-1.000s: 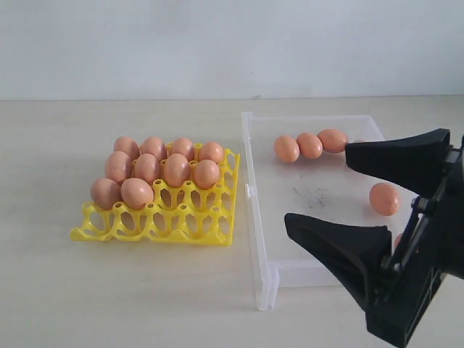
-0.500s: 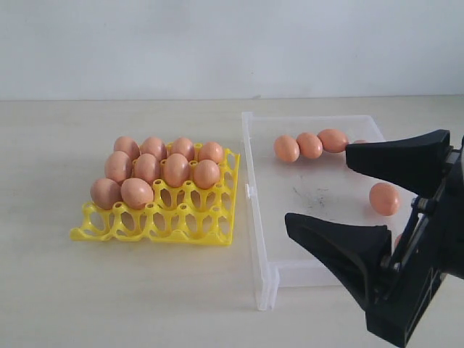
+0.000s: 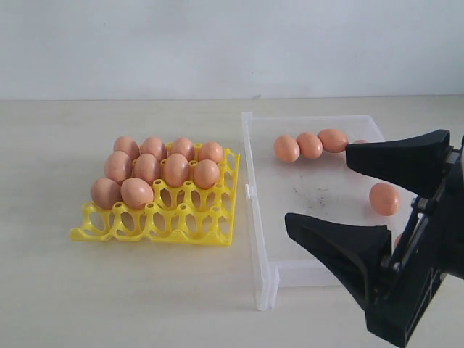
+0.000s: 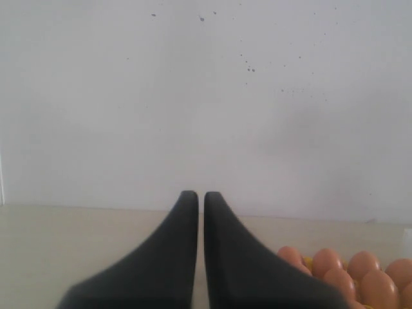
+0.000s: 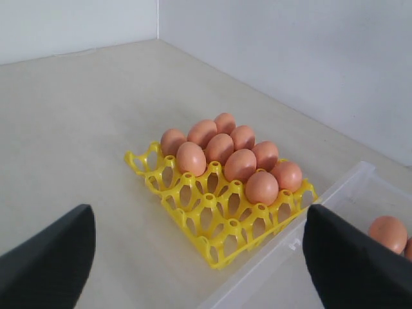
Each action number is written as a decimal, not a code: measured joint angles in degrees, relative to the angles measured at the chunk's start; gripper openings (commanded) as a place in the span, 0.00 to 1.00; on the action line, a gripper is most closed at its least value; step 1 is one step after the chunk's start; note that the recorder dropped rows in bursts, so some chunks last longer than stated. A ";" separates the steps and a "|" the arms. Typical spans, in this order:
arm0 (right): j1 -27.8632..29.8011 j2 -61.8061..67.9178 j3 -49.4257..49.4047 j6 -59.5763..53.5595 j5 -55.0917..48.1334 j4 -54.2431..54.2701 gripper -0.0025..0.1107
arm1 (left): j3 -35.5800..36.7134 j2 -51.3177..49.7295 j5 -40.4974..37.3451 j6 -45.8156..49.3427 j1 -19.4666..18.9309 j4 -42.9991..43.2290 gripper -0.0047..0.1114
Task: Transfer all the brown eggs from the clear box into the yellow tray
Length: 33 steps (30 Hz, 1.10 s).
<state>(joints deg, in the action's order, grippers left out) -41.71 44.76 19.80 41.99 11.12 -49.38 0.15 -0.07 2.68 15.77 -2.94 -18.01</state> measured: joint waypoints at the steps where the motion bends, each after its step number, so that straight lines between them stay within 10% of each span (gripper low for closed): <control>1: 0.00 0.00 0.00 0.00 0.00 0.00 0.73 | 0.00 0.00 0.00 0.00 0.00 0.00 0.07; 33: 0.00 0.00 0.00 3.44 25.29 0.35 0.73 | 0.00 0.00 0.00 0.00 0.00 0.00 0.07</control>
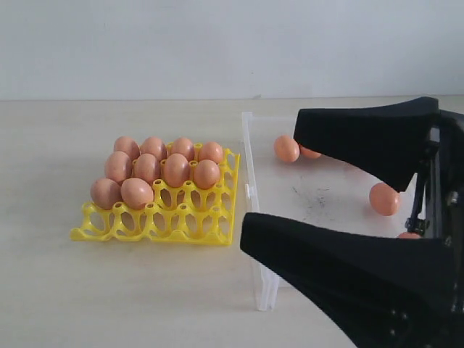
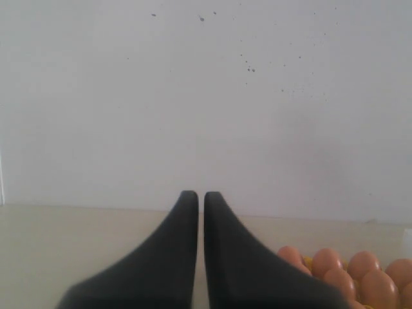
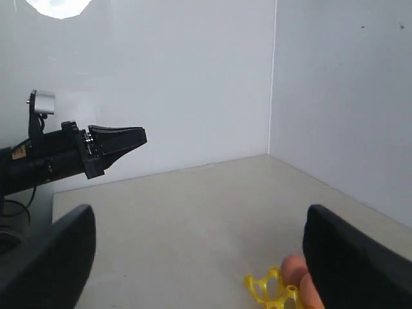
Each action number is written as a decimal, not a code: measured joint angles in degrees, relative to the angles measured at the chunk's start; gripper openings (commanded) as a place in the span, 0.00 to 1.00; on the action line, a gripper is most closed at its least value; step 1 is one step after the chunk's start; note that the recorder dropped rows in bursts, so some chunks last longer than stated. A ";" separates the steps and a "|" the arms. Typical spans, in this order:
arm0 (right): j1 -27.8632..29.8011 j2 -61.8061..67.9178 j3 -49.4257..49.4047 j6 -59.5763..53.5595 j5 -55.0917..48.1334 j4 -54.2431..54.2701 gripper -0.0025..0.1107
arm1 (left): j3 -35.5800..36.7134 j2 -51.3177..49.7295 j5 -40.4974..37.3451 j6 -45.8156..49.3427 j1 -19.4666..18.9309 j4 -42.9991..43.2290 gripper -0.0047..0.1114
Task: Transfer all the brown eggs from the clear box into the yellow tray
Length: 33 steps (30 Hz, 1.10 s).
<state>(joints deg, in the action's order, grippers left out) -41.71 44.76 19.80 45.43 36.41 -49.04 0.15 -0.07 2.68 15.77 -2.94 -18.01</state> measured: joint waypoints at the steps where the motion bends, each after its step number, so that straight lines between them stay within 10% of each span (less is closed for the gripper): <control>1: 0.00 0.00 0.00 0.88 0.26 0.00 0.73 | 0.00 0.00 0.00 0.00 0.00 0.00 0.07; 15: 0.00 0.00 0.00 2.12 -1.46 0.12 0.70 | 0.00 0.00 0.00 0.00 0.00 0.00 0.07; 18: 0.00 0.00 0.00 2.87 -1.46 -0.02 0.48 | 0.00 0.00 0.00 0.00 0.00 0.00 0.07; 21: 0.00 0.00 0.00 3.11 -1.54 -0.90 0.02 | 0.00 0.00 0.00 0.00 0.00 0.00 0.07; 26: 0.00 0.00 1.31 -3.16 -4.43 -1.74 0.02 | 0.00 0.00 0.00 0.00 0.00 0.00 0.07; 33: 0.00 14.33 24.78 -8.69 -58.26 0.56 0.02 | 0.00 0.00 0.00 0.00 0.00 0.00 0.07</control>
<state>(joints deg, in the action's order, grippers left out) -41.71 59.09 44.58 36.74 -21.85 -48.47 0.15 -0.07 2.68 15.77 -2.94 -18.01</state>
